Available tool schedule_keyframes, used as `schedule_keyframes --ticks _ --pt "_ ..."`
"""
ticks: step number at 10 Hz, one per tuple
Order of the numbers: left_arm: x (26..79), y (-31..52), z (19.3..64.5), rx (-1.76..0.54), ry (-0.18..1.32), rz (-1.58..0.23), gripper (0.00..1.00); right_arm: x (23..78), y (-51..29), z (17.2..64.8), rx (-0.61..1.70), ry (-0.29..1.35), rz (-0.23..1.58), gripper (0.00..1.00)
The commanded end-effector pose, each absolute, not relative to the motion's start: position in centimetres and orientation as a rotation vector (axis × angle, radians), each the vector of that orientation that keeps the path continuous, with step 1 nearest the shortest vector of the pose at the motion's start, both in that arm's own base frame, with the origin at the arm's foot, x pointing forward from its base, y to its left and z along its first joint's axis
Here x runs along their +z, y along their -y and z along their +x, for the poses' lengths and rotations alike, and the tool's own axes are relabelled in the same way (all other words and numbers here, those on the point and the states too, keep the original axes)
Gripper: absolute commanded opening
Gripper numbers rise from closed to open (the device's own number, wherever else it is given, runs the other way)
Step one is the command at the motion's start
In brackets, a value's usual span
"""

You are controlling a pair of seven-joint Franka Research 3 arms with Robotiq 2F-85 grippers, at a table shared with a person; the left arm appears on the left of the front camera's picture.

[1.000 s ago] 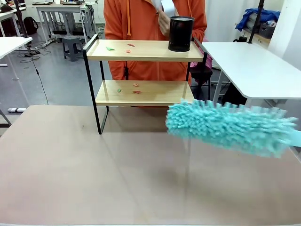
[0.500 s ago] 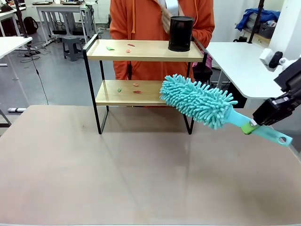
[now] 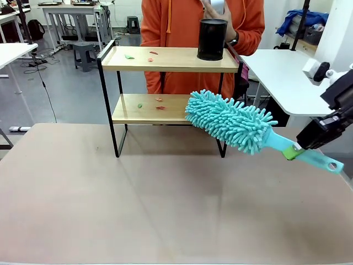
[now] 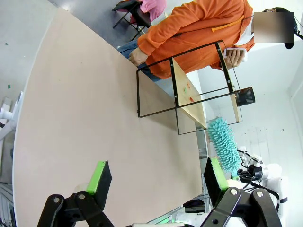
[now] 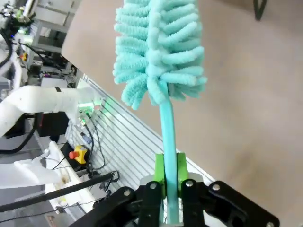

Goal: Clean the shelf.
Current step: Clean the specific tier of the Shelf with the Duster once objects are removed.

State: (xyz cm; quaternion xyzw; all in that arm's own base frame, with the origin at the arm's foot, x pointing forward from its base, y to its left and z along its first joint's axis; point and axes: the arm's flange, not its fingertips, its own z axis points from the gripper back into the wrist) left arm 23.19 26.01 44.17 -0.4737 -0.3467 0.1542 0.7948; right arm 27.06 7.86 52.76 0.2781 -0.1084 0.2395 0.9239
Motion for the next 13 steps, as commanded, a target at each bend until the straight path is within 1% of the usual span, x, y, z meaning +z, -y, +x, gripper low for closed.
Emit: schedule_keyframes --ticks 1,2,3,4,6,7,9,10,12,13 --pt "44.2 -25.9 23.3 0.314 0.773 -1.028 1.00 52.5 -10.8 29.2 0.483 0.260 0.540 0.12" --pt "44.2 -25.9 23.3 0.314 0.773 -1.028 1.00 52.2 -12.3 30.7 0.451 0.260 0.506 0.12" --pt "44.2 -25.9 23.3 0.314 0.773 -1.028 1.00 52.0 -13.3 31.8 0.411 0.256 0.482 0.00" --pt "44.2 -25.9 23.3 0.314 0.773 -1.028 1.00 51.8 -14.2 32.7 0.370 0.270 0.447 0.00" --pt "44.2 -25.9 23.3 0.314 0.773 -1.028 1.00 51.4 -15.7 34.2 0.275 0.349 0.416 0.00" --pt "44.2 -25.9 23.3 0.314 0.773 -1.028 1.00 50.8 -16.4 35.3 0.225 0.345 0.380 0.00" --pt "44.2 -25.9 23.3 0.314 0.773 -1.028 1.00 50.2 -17.7 37.1 0.136 0.426 0.364 0.00" --pt "44.2 -25.9 23.3 0.314 0.773 -1.028 1.00 49.7 -18.5 37.8 0.124 0.420 0.352 0.00" --pt "44.2 -25.9 23.3 0.314 0.773 -1.028 1.00 49.0 -20.0 38.9 0.097 0.458 0.358 0.00" --pt "44.2 -25.9 23.3 0.314 0.773 -1.028 1.00 48.4 -20.9 39.4 0.108 0.442 0.360 0.00"
